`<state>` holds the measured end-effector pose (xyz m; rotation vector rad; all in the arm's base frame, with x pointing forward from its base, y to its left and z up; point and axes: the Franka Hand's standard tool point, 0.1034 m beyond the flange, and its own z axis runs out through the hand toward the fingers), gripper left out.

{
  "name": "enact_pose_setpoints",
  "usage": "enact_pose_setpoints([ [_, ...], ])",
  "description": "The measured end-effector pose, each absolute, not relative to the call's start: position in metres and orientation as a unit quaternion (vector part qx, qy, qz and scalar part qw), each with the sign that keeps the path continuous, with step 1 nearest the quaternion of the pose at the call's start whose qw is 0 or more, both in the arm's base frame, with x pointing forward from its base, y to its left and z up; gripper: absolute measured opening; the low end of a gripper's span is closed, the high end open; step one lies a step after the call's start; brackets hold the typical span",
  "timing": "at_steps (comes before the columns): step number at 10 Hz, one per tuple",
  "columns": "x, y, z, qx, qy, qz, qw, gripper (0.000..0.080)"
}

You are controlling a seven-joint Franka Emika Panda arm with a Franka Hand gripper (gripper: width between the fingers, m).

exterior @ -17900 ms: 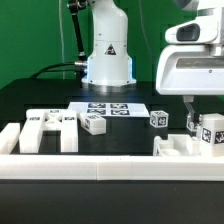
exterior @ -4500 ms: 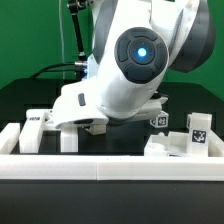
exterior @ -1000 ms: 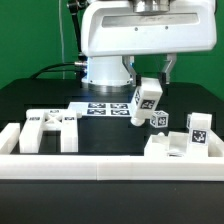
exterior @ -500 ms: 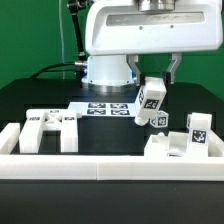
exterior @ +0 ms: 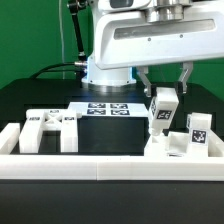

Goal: Assemble chair

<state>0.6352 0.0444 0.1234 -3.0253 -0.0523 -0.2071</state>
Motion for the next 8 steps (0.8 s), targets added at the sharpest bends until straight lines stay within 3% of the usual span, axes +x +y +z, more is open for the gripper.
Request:
enact_pose_setpoints([
  [2, 0.638, 0.041, 0.122, -0.995, -0.015, -0.090, 0.047, 0.0294],
  [5, 0.639, 0.030, 0.126, -0.980, -0.007, -0.200, 0.015, 0.0294],
  [8, 0.638, 0.031, 0.126, -0.978, -0.007, -0.210, 0.013, 0.0294],
])
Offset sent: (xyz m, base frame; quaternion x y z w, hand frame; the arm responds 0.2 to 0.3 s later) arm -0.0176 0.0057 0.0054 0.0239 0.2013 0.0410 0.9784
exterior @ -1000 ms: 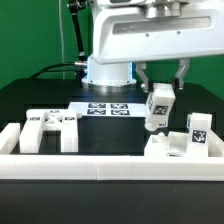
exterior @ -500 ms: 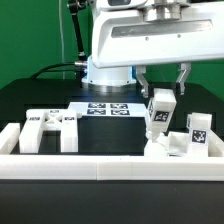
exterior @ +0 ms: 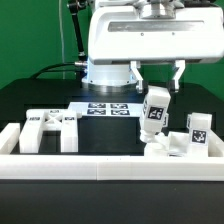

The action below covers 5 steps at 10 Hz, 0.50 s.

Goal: Assemble chair

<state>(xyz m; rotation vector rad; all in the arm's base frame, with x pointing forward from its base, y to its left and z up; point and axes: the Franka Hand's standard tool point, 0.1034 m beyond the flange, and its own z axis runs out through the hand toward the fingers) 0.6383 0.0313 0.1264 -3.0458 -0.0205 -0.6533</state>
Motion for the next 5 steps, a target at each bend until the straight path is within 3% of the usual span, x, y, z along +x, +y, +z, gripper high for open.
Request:
enact_pose_setpoints([
  [2, 0.633, 0.020, 0.123, -0.978, -0.006, -0.207, 0.015, 0.0294],
  [5, 0.633, 0.019, 0.122, -0.978, -0.028, -0.205, 0.036, 0.0294],
])
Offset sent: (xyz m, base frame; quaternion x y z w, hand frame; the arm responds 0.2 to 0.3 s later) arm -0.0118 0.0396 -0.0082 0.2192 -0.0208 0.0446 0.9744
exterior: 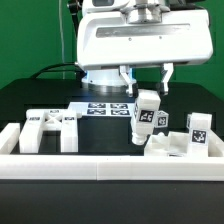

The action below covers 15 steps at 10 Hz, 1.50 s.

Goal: Assemble chair

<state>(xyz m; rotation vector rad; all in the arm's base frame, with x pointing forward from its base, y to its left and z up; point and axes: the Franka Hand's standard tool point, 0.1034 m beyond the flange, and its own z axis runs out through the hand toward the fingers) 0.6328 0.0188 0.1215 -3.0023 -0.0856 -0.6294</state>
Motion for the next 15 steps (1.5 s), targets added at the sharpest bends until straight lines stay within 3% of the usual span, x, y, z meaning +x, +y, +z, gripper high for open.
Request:
enact_pose_setpoints([
  [2, 0.640, 0.024, 0.133, -0.975, -0.024, -0.213, 0.054, 0.0294],
  [7, 0.635, 0.023, 0.127, -0.976, -0.031, -0.211, 0.053, 0.0294],
  [11, 0.631, 0.038, 0.124, -0.977, -0.022, -0.199, 0.072, 0.0294],
  [15, 0.630, 0.038, 0.121, -0.977, -0.022, -0.198, 0.072, 0.0294],
])
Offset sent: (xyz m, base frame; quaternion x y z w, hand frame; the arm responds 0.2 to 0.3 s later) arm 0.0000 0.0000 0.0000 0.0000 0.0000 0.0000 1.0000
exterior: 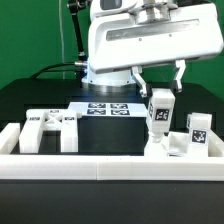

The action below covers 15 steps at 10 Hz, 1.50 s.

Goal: Assemble chair

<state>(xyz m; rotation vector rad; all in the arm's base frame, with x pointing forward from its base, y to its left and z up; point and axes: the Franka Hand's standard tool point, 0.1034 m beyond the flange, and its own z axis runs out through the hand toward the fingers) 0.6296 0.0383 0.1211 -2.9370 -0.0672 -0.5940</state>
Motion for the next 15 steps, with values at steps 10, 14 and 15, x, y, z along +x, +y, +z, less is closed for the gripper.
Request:
enact_pose_setpoints([
  [10, 0.617, 0.027, 0.118, -0.967, -0.020, -0.250, 0.042, 0.0294],
  [14, 0.617, 0.031, 0.117, -0.967, -0.018, -0.250, 0.045, 0.0294],
  [15, 0.617, 0.032, 0.117, -0.967, -0.018, -0.249, 0.048, 0.0294],
])
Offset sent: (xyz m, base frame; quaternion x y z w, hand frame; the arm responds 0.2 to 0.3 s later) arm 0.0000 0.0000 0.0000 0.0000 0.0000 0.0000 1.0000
